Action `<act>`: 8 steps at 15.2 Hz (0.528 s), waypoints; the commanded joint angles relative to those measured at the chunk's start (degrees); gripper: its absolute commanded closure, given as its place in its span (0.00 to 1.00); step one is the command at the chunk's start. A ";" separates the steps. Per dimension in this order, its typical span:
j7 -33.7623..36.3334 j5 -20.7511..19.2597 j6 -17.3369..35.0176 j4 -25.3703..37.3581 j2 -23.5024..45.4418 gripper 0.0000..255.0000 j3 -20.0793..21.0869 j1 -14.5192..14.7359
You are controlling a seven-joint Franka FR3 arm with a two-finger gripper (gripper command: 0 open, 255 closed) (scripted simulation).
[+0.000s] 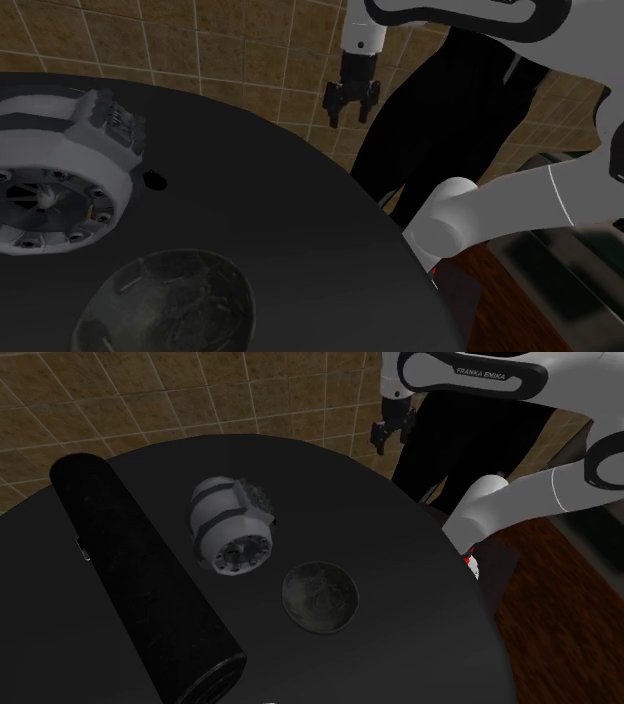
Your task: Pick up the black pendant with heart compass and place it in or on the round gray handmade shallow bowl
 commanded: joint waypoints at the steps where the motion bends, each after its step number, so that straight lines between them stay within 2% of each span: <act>1: 4.62 3.06 -0.59 0.82 1.94 0.00 1.82 0.19; 8: 19.76 13.08 -0.04 5.78 11.36 0.00 7.70 1.01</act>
